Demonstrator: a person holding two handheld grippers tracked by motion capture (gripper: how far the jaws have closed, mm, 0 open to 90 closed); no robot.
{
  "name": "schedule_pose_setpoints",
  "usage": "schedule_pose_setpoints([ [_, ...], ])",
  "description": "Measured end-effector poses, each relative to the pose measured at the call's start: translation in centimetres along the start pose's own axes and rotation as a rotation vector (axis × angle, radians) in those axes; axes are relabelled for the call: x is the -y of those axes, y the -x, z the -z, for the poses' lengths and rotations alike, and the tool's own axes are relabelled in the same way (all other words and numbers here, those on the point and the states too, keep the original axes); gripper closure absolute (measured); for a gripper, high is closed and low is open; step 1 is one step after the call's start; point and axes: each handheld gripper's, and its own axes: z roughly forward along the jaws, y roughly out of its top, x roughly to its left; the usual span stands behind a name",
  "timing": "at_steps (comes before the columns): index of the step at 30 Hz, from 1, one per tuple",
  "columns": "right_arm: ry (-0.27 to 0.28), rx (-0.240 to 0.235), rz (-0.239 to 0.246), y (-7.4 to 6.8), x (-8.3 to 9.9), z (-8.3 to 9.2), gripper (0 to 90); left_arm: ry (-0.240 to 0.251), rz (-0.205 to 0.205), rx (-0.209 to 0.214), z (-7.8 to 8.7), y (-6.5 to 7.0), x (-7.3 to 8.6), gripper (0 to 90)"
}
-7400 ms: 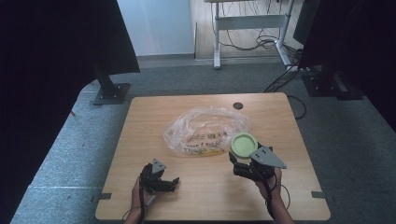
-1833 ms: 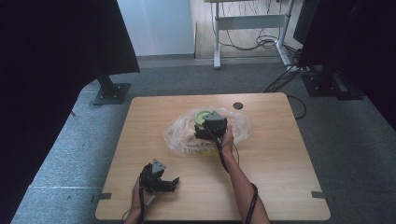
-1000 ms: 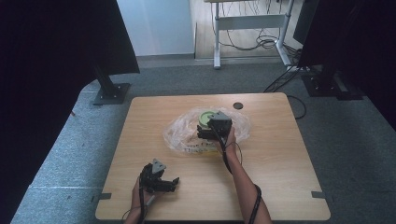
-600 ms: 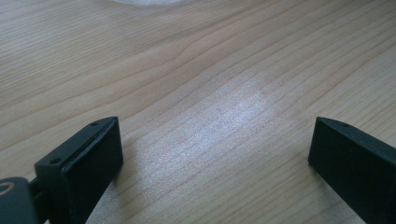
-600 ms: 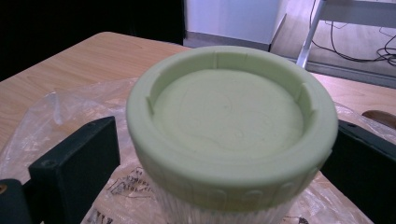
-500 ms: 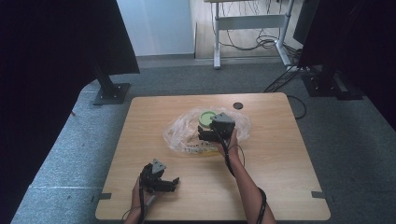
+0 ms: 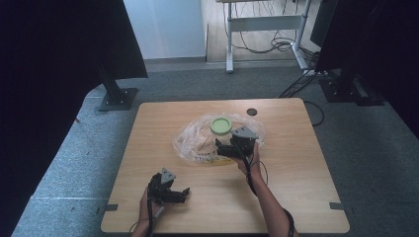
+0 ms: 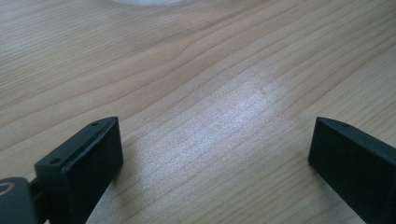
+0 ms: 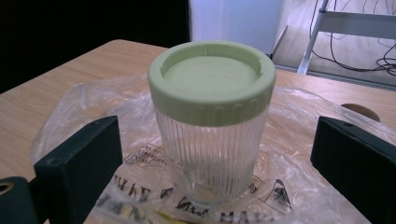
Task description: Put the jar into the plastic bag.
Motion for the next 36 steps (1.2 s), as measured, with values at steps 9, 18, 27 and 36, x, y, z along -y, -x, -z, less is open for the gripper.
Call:
schedule_pose_setpoints([
  [9,0.030,-0.027,0.040,-0.4,1.3,3.4,3.1,0.001,-0.002,-0.002,0.0,0.0,0.0,2.7],
  [18,0.062,-0.036,0.054,-0.1,2.7,6.9,3.9,0.002,0.001,-0.001,0.0,0.0,0.0,2.5],
  [27,0.047,-0.015,0.092,0.1,5.4,10.2,3.7,0.001,-0.001,-0.001,0.0,0.0,0.0,2.6],
  [36,0.006,0.002,0.060,1.4,9.3,13.0,3.7,0.001,-0.001,-0.001,0.0,0.0,0.0,2.6],
])
